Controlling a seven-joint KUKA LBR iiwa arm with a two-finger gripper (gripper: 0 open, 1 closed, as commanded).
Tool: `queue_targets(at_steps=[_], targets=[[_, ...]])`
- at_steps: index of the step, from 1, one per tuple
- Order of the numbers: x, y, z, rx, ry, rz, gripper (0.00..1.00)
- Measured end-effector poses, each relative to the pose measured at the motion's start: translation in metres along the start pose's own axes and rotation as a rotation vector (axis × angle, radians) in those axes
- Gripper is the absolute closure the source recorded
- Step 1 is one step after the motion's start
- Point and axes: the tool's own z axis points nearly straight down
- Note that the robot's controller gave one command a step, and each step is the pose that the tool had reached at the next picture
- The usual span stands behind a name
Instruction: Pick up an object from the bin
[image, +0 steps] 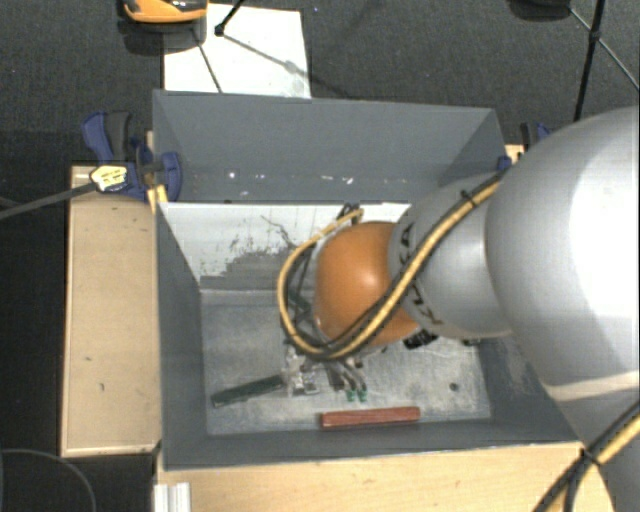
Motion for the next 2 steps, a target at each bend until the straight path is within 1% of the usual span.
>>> queue_targets(at_steps=[1, 2], targets=[[0.0, 0.0, 0.0, 0.0, 0.0, 0.001, 1.0], [-0.026, 0.031, -0.029, 0.002, 0.002, 0.023, 0.0]])
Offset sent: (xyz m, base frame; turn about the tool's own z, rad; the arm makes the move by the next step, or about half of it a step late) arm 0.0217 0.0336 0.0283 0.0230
